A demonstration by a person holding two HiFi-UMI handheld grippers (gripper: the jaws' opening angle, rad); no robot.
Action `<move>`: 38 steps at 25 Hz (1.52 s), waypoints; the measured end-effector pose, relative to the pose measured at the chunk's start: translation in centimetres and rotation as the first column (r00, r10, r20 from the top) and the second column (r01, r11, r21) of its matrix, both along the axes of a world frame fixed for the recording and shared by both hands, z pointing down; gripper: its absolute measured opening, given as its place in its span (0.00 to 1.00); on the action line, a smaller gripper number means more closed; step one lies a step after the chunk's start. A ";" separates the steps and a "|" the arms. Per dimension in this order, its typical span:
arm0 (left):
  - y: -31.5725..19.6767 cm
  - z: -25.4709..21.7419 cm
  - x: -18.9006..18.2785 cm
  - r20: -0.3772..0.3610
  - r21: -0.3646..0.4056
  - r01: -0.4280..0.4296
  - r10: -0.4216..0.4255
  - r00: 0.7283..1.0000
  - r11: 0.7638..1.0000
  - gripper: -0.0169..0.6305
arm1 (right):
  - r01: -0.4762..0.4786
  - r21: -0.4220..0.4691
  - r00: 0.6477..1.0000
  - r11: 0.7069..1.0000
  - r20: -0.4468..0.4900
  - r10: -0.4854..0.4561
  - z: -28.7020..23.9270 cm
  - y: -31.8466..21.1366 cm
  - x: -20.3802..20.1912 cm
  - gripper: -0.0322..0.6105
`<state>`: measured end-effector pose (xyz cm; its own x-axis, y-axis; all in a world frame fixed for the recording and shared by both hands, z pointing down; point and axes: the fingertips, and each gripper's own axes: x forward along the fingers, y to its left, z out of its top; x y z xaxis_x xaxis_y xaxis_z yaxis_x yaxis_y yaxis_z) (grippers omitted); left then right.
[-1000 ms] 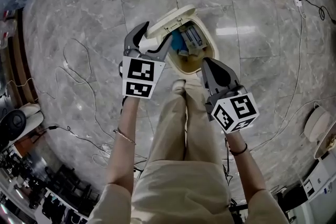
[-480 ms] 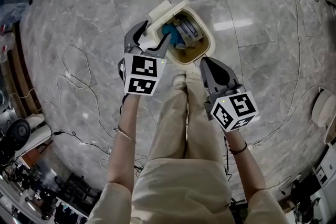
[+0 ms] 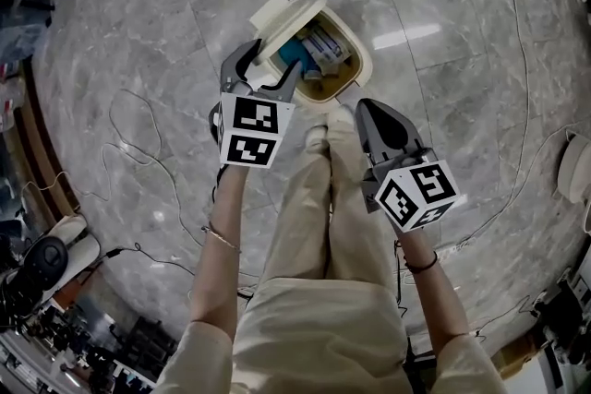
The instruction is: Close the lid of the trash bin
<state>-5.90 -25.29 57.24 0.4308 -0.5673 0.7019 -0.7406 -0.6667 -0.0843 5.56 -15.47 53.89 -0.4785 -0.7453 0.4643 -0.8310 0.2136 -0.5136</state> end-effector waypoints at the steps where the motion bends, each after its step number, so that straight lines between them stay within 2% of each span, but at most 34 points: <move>1: 0.3 0.1 0.2 -0.004 -0.004 -0.010 0.010 1.000 1.000 0.48 | -0.013 0.000 1.000 1.000 0.006 0.013 -0.1 0.2 0.2 0.06; 7: 2.3 0.8 1.5 -0.013 -0.024 -0.058 0.057 0.998 0.998 0.48 | -0.067 0.004 0.998 0.998 0.022 0.067 0.0 2.0 0.7 0.06; 14: 3.6 1.3 2.5 -0.011 -0.043 -0.094 0.093 0.996 0.995 0.48 | -0.085 -0.009 0.996 0.996 0.029 0.085 0.6 3.8 0.5 0.06; 20: 5.0 2.2 3.5 -0.031 -0.103 -0.126 0.123 0.992 0.987 0.48 | -0.091 -0.013 0.995 0.996 0.035 0.092 0.8 4.7 0.6 0.06; 24: 6.1 3.1 4.4 -0.074 -0.155 -0.124 0.114 0.991 0.980 0.48 | -0.111 -0.024 0.993 0.994 0.044 0.111 1.4 5.4 1.3 0.06; 32: 8.5 6.0 6.1 -0.098 -0.227 -0.127 0.107 0.989 0.966 0.48 | -0.109 -0.034 0.993 0.993 0.032 0.110 3.0 6.7 2.8 0.06; 38: 9.6 8.6 6.9 -0.132 -0.292 -0.099 0.062 0.989 0.951 0.45 | -0.097 -0.038 0.995 0.995 0.026 0.098 4.5 6.8 4.0 0.06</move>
